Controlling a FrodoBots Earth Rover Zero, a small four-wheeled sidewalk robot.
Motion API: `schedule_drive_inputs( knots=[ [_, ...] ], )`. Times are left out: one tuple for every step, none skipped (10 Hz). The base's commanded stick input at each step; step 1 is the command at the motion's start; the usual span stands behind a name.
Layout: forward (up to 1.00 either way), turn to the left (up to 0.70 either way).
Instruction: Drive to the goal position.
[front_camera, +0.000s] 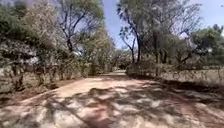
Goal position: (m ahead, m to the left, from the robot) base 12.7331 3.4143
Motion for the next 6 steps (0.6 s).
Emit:
schedule_drive_inputs(
  knots=[
    [1.0,0.0],
    [1.0,0.0],
    [1.0,0.0],
    [1.0,0.0],
    [1.0,0.0],
    [1.0,0.0]
  ],
)
